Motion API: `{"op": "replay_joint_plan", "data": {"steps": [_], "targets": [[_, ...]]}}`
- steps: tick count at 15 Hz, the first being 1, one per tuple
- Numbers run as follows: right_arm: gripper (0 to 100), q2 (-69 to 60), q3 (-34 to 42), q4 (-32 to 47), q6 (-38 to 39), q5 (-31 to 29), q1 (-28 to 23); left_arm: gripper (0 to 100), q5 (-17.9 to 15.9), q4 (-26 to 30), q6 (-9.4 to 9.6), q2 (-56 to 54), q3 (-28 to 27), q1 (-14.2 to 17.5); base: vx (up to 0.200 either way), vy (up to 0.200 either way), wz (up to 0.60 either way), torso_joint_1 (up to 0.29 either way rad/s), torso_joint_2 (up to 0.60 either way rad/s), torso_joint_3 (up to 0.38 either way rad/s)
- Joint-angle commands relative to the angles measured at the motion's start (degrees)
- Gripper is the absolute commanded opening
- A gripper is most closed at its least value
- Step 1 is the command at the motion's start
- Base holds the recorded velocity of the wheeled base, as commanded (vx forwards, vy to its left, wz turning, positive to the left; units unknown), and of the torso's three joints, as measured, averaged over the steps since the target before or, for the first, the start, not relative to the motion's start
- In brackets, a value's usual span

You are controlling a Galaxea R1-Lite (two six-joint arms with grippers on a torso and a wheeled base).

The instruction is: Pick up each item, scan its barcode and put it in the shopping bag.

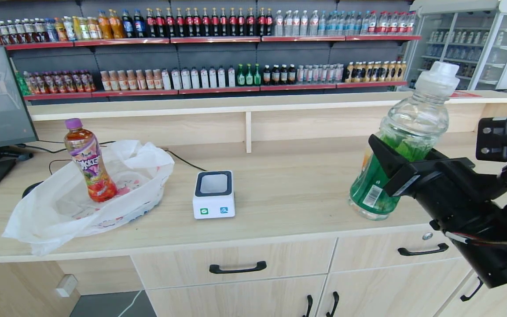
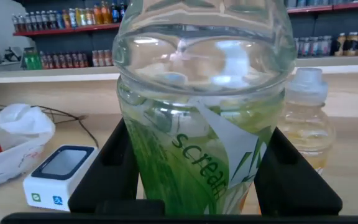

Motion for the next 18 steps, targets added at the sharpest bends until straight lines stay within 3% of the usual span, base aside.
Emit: {"op": "replay_joint_plan", "data": {"steps": [1, 4, 7, 13, 18], "targets": [[0, -0.9, -0.2, 0.0, -0.3, 1.2, 3.0, 100, 0.0, 0.0, -0.01, 0.0, 0.0, 0.0, 0.000, 0.000, 0.00, 0.000, 0.00, 0.000], [0, -0.8, 1.4, 0.0, 0.5, 2.0, 8.0, 100, 0.0, 0.0, -0.01, 0.0, 0.0, 0.0, 0.000, 0.000, 0.00, 0.000, 0.00, 0.000], [0, -1.1, 0.6, 0.0, 3.3, 2.3, 8.9, 100, 0.0, 0.0, -0.01, 0.0, 0.1, 0.1, 0.000, 0.000, 0.00, 0.000, 0.00, 0.000], [0, -1.9, 0.8, 0.0, 8.9, 14.0, 10.1, 100, 0.0, 0.0, -0.01, 0.0, 0.0, 0.0, 0.000, 0.000, 0.00, 0.000, 0.00, 0.000], [0, -1.0, -2.7, 0.0, 11.3, 13.8, 16.5, 100, 0.0, 0.0, -0.01, 0.0, 0.0, 0.0, 0.000, 0.000, 0.00, 0.000, 0.00, 0.000]]}}
